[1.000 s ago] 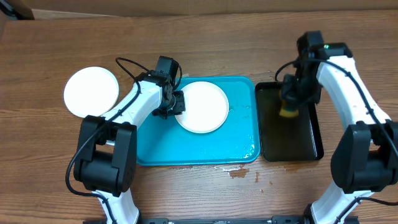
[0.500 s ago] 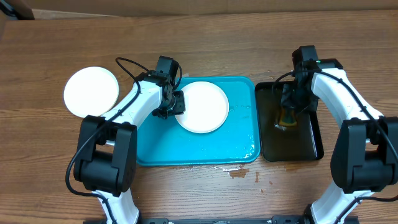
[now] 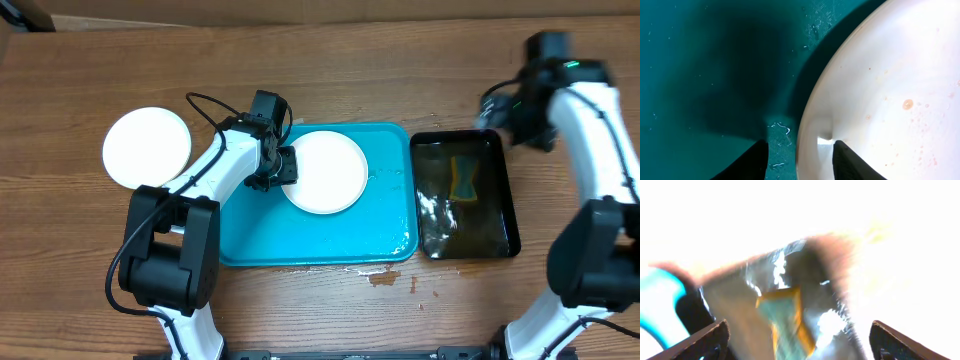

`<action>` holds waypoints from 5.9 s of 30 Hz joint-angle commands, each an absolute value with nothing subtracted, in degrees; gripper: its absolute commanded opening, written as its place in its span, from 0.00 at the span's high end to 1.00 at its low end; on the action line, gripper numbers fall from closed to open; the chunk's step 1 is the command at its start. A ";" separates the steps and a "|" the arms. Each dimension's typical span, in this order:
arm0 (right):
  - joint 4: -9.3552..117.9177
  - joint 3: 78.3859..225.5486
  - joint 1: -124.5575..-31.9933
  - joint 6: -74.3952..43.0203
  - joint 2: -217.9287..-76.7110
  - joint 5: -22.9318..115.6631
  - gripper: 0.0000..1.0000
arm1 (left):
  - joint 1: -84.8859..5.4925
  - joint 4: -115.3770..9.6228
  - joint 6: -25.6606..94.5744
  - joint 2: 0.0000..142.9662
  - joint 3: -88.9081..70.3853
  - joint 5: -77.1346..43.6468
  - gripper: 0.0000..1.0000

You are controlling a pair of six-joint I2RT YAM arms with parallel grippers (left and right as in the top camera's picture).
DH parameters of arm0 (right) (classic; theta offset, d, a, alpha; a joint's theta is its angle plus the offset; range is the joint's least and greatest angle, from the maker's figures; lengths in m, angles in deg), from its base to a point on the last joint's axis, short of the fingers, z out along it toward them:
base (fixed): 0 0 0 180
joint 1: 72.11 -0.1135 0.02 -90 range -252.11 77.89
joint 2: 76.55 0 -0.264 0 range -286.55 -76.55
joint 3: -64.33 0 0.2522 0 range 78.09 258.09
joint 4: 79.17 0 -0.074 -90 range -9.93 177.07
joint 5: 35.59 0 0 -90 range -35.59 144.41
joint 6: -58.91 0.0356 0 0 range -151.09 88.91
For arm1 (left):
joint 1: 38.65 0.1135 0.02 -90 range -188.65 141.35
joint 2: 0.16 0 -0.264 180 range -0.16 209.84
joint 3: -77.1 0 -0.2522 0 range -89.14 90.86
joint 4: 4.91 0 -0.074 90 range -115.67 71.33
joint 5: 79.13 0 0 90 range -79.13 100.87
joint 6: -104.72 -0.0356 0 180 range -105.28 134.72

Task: Clean dirty plates on tray and stack at the side
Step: 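Return the sponge to the black tray and raise the right gripper, then lift the white plate with the left gripper and tilt it over the black tray, then carry the white plate left and set it on the plate stack, then open the left gripper and hold it beside the plate stack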

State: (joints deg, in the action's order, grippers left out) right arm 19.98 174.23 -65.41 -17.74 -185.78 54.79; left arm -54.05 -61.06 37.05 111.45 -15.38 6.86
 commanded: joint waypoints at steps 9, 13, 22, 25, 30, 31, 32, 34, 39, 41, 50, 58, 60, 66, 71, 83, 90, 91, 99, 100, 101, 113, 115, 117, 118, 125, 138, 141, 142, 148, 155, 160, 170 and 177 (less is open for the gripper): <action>19.15 175.61 -51.75 -17.44 -184.95 54.53 0.00 | -54.59 -59.93 37.48 111.10 -16.80 6.80 0.76; 19.50 175.61 -51.40 -17.44 -184.95 54.53 0.00 | -55.23 -57.76 37.48 111.10 -18.88 6.77 0.78; 19.47 175.61 -51.40 -17.44 -184.95 54.53 0.00 | -55.51 -58.79 35.89 110.90 -16.63 6.84 0.96; 19.47 175.61 -51.40 -17.44 -184.95 54.53 0.00 | -55.51 -60.45 35.32 110.33 -14.46 6.97 0.96; 19.47 175.61 -51.40 -17.44 -184.95 54.53 0.00 | -55.51 -64.32 33.66 109.72 -9.39 11.98 0.96; 19.47 175.61 -51.40 -17.44 -184.95 54.53 0.00 | -55.51 -64.76 32.46 109.72 -8.41 11.91 0.96; 19.47 175.61 -51.40 -17.44 -184.95 54.53 0.00 | -55.51 -65.13 31.80 109.72 -7.62 11.93 0.96; 19.47 175.61 -51.40 -17.44 -184.95 54.53 0.00 | -55.51 -65.94 30.56 109.66 -5.94 11.95 0.96; 19.47 175.61 -51.40 -17.44 -184.95 54.53 0.00 | -55.51 -66.90 29.46 109.66 -1.57 11.89 0.96; 19.47 175.61 -51.40 -17.44 -184.95 54.53 0.00 | -55.55 -67.20 29.46 109.66 -0.02 11.71 0.96; 19.47 175.61 -51.40 -17.44 -184.95 54.53 0.00 | -57.72 -68.97 29.53 109.63 7.59 10.18 0.96; 19.47 175.61 -51.40 -17.44 -184.95 54.53 0.00 | -67.20 -62.61 30.14 109.66 8.49 15.52 0.96; 19.47 175.61 -51.40 -17.44 -184.95 54.53 0.00 | -70.98 -60.34 30.14 109.66 8.49 19.08 0.96; 19.47 175.61 -51.40 -17.44 -184.95 54.53 0.00 | -81.69 -56.78 27.85 109.68 8.49 33.96 0.96; 19.47 175.61 -51.40 -17.44 -184.95 54.53 0.00 | -91.84 -53.50 20.46 109.77 8.49 50.71 0.96; 19.47 175.61 -51.40 -17.44 -184.95 54.53 0.00 | -104.71 -41.54 2.01 110.42 8.46 73.24 0.96; 19.47 175.61 -51.40 -17.44 -184.95 54.53 0.00 | -106.87 -37.61 -0.13 110.42 8.46 76.52 0.96; 19.47 175.61 -51.40 -17.44 -184.95 54.53 0.00 | -106.94 -37.30 -0.13 110.42 8.46 76.83 0.96; 19.47 175.61 -51.40 -17.44 -184.95 54.53 0.00 | -106.17 -37.52 7.26 110.42 8.46 77.35 0.96; 19.47 175.61 -51.40 -17.44 -184.95 54.53 0.00 | -105.78 -38.46 11.02 110.42 8.46 76.50 0.96; 19.47 175.61 -51.40 -17.44 -184.95 54.53 0.00 | -105.34 -39.95 14.32 110.42 8.49 74.73 0.96; 19.47 175.61 -51.40 -17.44 -184.95 54.53 0.00 | -80.82 -53.19 38.56 110.38 8.49 8.65 0.96; 19.47 175.61 -51.40 -17.44 -184.95 54.53 0.00 | -73.74 -53.78 39.91 110.38 8.49 -3.83 0.96; 19.47 175.61 -51.40 -17.44 -184.95 54.53 0.00 | -63.79 -55.38 40.52 110.40 8.49 -17.16 0.96; 19.47 175.61 -51.40 -17.44 -184.95 54.53 0.00 | -59.88 -56.43 40.52 110.40 8.49 -20.66 0.96; 19.47 175.61 -51.40 -17.44 -184.95 54.53 0.00 | -35.47 -69.61 39.95 110.40 8.46 -21.68 0.96; 19.47 175.61 -51.40 -17.44 -184.95 54.53 0.00 | -1.87 -74.68 37.88 110.40 0.18 -9.36 0.96; 19.47 175.61 -51.40 -17.44 -184.95 54.53 0.00 | 0.95 -70.11 37.96 110.40 -4.65 -8.46 0.96; 19.47 175.61 -51.40 -17.44 -184.95 54.53 0.00 | 1.73 -67.95 38.16 110.40 -6.40 -8.20 0.96; 19.47 175.61 -51.40 -17.44 -184.95 54.53 0.00 | 3.13 -58.72 38.49 110.40 -11.18 -8.61 0.96; 19.47 175.61 -51.40 -17.44 -184.95 54.53 0.00 | 1.58 -56.56 38.25 110.40 -11.18 -8.63 0.90; 19.47 175.61 -51.40 -17.44 -184.95 54.53 0.00 | -0.08 -57.59 36.28 110.40 -11.18 -10.60 0.16; 19.47 175.61 -51.40 -17.44 -184.95 54.53 0.00 | -7.91 -57.37 25.75 110.40 -11.08 -27.02 0.04; 19.47 175.61 -51.40 -17.44 -184.95 54.53 0.00 | -15.38 -56.01 22.69 110.40 -10.99 -22.71 0.06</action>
State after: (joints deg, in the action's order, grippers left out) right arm 19.15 175.26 -51.47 -17.59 -185.69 54.64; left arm -12.91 -56.47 25.97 110.86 -11.01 -23.76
